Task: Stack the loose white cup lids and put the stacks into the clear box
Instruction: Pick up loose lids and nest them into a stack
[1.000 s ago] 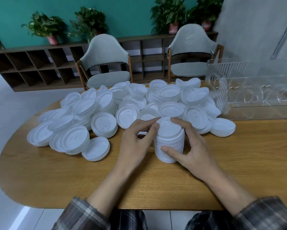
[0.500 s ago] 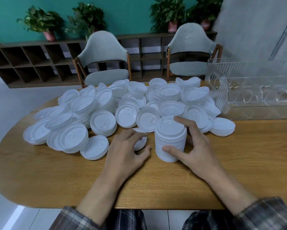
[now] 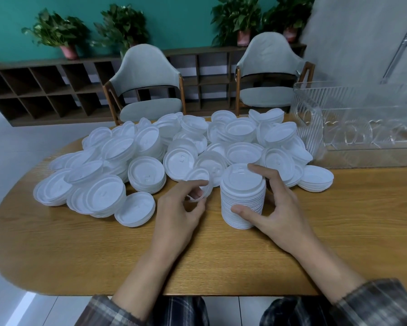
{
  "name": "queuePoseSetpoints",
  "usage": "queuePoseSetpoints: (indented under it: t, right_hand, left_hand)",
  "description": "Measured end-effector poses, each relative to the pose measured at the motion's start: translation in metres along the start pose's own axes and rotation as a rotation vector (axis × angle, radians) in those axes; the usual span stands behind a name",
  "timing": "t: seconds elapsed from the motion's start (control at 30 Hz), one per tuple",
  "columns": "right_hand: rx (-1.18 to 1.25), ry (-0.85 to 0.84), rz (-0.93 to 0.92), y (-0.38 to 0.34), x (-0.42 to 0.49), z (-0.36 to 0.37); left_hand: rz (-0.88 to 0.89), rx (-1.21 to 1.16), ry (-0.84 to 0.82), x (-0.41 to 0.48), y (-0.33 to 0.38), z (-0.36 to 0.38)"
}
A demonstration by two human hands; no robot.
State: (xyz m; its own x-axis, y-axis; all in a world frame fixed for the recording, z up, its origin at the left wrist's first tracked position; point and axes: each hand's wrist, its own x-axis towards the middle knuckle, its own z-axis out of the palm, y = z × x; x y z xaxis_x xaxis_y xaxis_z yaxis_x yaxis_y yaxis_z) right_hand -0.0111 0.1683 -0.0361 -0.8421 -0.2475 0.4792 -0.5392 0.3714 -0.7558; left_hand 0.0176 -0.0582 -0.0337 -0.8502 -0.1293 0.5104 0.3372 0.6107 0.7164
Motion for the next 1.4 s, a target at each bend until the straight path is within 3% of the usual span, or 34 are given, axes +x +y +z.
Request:
queuePoseSetpoints:
  t: [0.1, 0.37, 0.53, 0.67, 0.97, 1.1, 1.27, 1.4]
  right_hand:
    - [0.004, 0.001, -0.002, 0.001, 0.000, 0.000]
    - [0.010, 0.049, -0.081, 0.002, 0.005, 0.005]
    - [0.051, 0.048, -0.056, 0.002, 0.005, 0.006]
    - [0.042, 0.042, -0.047, 0.003, 0.005, 0.006]
    - [0.032, 0.041, -0.049, 0.003, 0.005, 0.006]
    - [0.030, 0.039, -0.043, 0.003, 0.005, 0.006]
    - [0.051, 0.036, -0.035, 0.003, 0.005, 0.006]
    - [0.070, 0.041, -0.021, 0.003, 0.004, 0.006]
  left_hand:
    - [-0.027, -0.049, 0.012, 0.000, 0.000, 0.001]
    - [-0.090, -0.296, 0.247, 0.011, 0.017, -0.007]
    - [-0.222, -0.512, 0.239, 0.026, 0.029, -0.006]
    - [-0.277, -0.615, 0.143, 0.036, 0.040, -0.006]
    - [-0.192, -0.375, -0.047, 0.023, 0.045, 0.014]
    - [-0.154, -0.270, -0.053, 0.022, 0.042, 0.013]
    - [-0.101, -0.461, -0.333, 0.031, 0.040, 0.004]
    - [-0.140, -0.447, -0.259, 0.032, 0.045, 0.004]
